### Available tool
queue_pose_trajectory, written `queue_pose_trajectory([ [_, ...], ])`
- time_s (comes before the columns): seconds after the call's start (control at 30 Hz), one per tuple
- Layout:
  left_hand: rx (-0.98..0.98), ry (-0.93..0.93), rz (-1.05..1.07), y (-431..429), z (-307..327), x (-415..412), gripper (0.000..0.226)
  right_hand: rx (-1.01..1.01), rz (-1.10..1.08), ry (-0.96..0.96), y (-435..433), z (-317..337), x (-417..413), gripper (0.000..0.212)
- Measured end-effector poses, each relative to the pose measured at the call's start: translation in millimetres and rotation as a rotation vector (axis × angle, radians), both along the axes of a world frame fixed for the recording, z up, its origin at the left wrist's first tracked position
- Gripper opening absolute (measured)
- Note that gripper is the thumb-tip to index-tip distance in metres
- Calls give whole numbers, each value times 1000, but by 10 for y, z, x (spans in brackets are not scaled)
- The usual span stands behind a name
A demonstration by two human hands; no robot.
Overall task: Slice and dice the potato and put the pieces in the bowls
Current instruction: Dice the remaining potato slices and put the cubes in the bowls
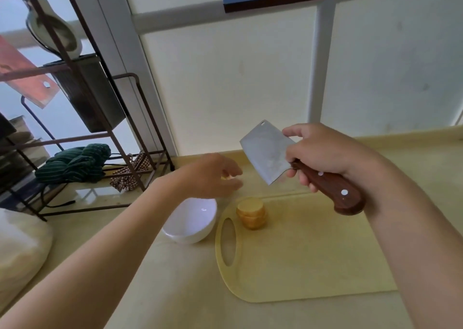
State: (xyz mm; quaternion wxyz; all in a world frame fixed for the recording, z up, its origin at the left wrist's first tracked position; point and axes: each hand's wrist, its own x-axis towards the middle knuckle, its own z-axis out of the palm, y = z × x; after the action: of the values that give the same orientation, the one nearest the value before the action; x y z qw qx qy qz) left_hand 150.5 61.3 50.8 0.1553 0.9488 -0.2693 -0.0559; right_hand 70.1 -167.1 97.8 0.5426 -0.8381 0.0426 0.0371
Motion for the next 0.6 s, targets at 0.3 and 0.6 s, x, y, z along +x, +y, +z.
queue_pose_trajectory([
  [0.3, 175, 81, -124, -238, -119, -349, 54, -14, -41, -95, -155, 124, -112, 68],
  [0.6, 183, -79, -156, -263, -146, -429, 42, -5, -11, -133, -202, 201, -189, 70],
])
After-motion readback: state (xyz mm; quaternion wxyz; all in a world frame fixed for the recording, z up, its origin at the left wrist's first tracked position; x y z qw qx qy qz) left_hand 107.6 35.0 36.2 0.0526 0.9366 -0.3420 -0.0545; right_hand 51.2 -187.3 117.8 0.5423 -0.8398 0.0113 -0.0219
